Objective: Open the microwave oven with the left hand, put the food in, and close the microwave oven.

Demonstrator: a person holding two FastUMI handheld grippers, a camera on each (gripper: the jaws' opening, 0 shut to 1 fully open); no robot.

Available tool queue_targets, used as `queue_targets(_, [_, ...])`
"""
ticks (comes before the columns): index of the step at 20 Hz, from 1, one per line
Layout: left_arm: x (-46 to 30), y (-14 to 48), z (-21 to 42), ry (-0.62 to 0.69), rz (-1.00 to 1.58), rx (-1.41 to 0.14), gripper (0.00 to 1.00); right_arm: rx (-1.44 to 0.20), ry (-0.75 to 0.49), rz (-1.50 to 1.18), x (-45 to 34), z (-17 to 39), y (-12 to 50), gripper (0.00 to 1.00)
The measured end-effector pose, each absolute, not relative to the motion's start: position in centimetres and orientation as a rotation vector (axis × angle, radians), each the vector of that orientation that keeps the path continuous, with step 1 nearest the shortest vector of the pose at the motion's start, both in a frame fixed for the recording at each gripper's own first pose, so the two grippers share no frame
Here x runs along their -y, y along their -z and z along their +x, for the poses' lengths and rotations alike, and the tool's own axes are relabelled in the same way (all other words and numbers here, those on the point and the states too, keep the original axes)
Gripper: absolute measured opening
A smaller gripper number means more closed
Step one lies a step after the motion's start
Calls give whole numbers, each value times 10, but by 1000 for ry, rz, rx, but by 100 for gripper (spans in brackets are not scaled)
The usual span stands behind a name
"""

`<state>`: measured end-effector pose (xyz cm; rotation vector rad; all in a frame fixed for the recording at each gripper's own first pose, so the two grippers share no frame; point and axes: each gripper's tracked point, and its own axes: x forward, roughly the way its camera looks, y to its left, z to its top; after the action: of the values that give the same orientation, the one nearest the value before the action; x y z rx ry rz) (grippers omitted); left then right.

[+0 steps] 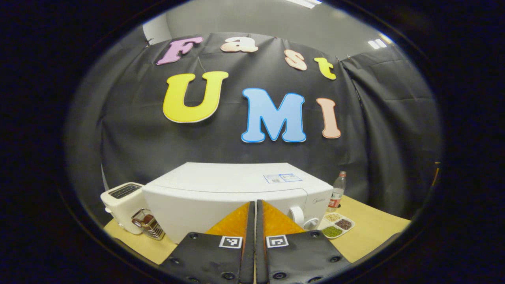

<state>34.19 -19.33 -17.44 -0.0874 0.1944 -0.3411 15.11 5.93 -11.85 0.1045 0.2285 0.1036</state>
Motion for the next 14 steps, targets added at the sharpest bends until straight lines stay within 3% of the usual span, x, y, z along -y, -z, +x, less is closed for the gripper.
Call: queue_targets(14, [99,83,168,134,-52,-108,8,-129,-292,93,-54,85,79,98])
